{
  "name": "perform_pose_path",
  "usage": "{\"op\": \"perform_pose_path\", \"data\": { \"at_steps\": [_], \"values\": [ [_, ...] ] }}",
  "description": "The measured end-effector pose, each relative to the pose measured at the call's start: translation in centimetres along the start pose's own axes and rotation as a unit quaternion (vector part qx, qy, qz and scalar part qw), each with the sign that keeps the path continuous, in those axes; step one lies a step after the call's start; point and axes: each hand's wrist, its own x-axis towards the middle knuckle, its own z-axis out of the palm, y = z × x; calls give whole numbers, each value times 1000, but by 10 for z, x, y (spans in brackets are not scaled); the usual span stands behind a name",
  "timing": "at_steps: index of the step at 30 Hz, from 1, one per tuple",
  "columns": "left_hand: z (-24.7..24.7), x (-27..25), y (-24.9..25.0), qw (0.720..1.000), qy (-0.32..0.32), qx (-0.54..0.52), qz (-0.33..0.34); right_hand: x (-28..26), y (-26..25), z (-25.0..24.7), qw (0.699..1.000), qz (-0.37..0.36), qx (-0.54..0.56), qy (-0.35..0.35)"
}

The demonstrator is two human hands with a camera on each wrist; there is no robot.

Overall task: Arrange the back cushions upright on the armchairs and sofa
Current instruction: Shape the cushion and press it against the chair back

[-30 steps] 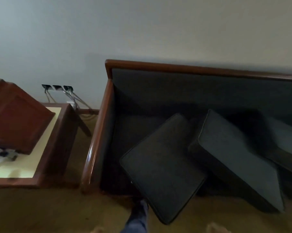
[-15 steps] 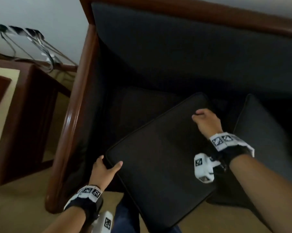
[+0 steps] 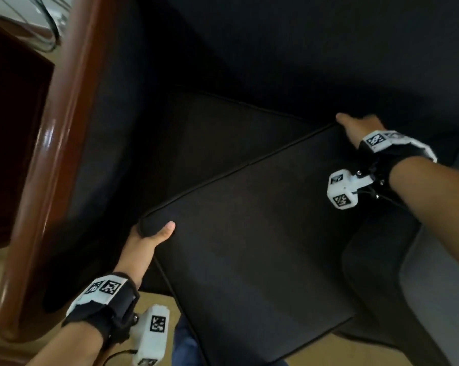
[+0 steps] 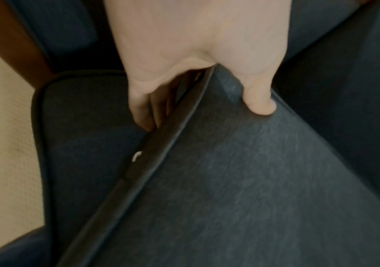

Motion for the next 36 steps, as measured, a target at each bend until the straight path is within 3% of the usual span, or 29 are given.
{"op": "perform_pose_path", "data": {
  "at_steps": [4, 7, 13, 19, 24, 27, 30, 34, 36],
  "values": [
    [4, -11, 21, 990, -24, -126, -49, -10, 6, 1, 999, 17, -25, 37],
    [10, -33, 39, 985, -50, -163, -28, -20, 3, -14, 999, 24, 2, 38],
    [4, -85, 81, 968, -27, -244, 53, -70, 10, -64, 987, 42, 128, 89],
    [-27, -148, 132, 939, -44, -293, 172, -159, 44, -125, 931, 71, 325, 149],
    [-47, -194, 179, 900, -57, -350, 254, -218, 76, -133, 866, 87, 460, 173],
    [-60, -208, 198, 882, -74, -369, 283, -249, 92, -137, 845, 86, 495, 185],
    [-71, -215, 193, 897, -52, -323, 296, -272, 107, -140, 856, 78, 474, 191],
    [-90, -201, 168, 918, 48, -267, 289, -279, 104, -136, 915, 81, 363, 155],
    [-100, -193, 162, 924, 56, -247, 287, -280, 100, -138, 937, 63, 311, 146]
  ]
}}
